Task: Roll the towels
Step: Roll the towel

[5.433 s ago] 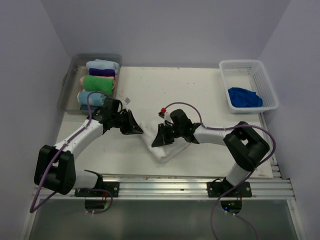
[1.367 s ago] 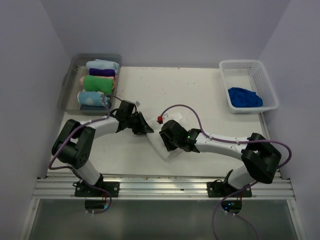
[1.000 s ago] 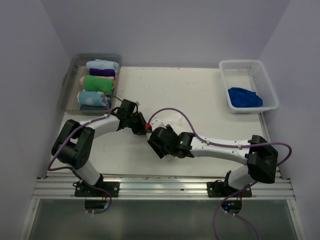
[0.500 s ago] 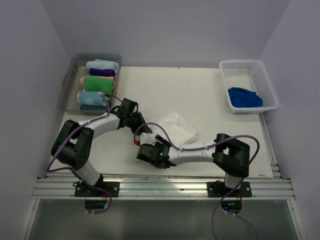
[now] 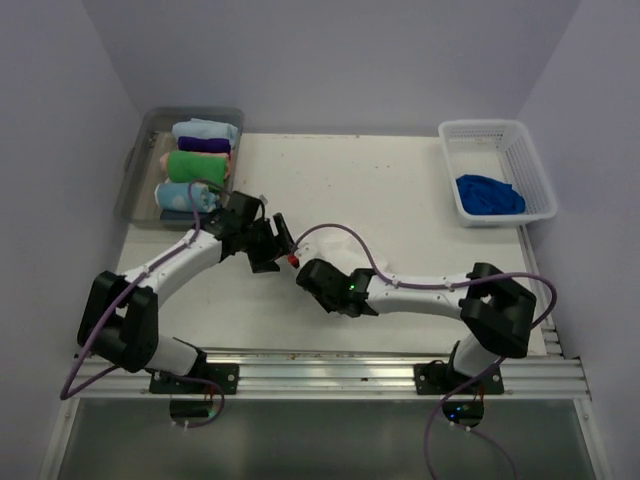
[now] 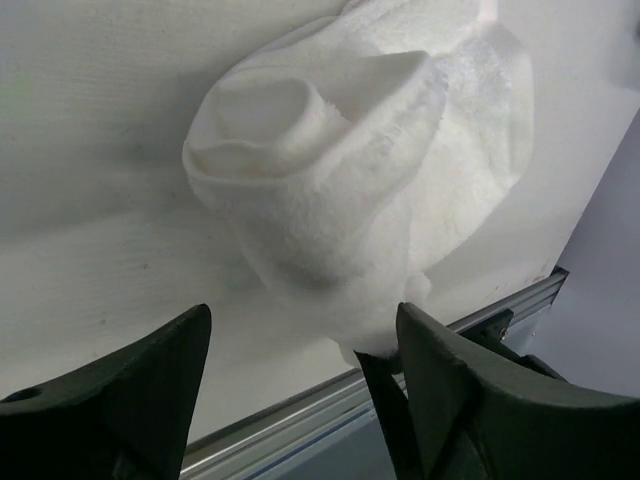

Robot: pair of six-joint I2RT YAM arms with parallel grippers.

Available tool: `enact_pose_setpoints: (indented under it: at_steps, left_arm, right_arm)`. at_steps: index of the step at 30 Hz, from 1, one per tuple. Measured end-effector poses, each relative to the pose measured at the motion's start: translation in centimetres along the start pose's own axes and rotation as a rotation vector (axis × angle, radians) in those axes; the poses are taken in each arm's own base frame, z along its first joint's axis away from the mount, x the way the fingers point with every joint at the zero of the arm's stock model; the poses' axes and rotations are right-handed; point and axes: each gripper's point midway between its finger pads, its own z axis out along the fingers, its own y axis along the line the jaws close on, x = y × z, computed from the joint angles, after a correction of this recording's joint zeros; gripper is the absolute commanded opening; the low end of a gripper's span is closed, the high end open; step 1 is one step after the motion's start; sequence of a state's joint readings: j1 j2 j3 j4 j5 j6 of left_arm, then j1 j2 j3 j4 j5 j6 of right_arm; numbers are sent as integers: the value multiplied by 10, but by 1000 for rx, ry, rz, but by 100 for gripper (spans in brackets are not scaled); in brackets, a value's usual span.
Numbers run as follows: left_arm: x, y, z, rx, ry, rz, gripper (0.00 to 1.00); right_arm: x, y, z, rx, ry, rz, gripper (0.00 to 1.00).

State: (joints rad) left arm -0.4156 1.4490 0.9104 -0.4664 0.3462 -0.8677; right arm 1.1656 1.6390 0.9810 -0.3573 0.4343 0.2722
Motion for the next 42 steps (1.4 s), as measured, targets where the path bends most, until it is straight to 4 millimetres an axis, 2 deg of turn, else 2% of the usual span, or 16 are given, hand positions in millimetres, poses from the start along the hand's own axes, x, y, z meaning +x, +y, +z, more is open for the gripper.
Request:
enact_pose_setpoints:
  at_steps: [1,5,9,14,21,22,30,36,39,42]
  left_arm:
    - [-2,-2,-6,5,-13,3,84]
    - [-13,-15,-31,42,-81,35,87]
    - [-14,-18,-36,55,-92,41,88]
    - [-7,-11,-31,45,-68,33,90]
    - [-3,-3,-20,28,-39,32,93]
    - [-3,-2,-19,24,-35,36,96]
    - [-3,2,-15,18,-30,67,100]
    - [5,17,4,2,6,57,100]
    - [6,21,13,-3,23,50,98]
    - [4,21,21,3,27,47,83]
  right_arm:
    - [-3,1,0,-36,-2,28,0]
    - [-12,18,-3,-196,-1,120,0]
    - [-20,36,-10,-367,-10,219,0]
    - [-22,42,-16,-522,-10,353,0]
    - [-21,34,-18,-652,-14,530,0]
    - [-21,33,-18,-667,-14,548,0]
    - [-24,31,-19,-759,-13,648,0]
    - [-26,32,-16,-814,-9,700,0]
    - [-25,32,-14,-837,-6,723,0]
    - [-23,32,-12,-855,-1,744,0]
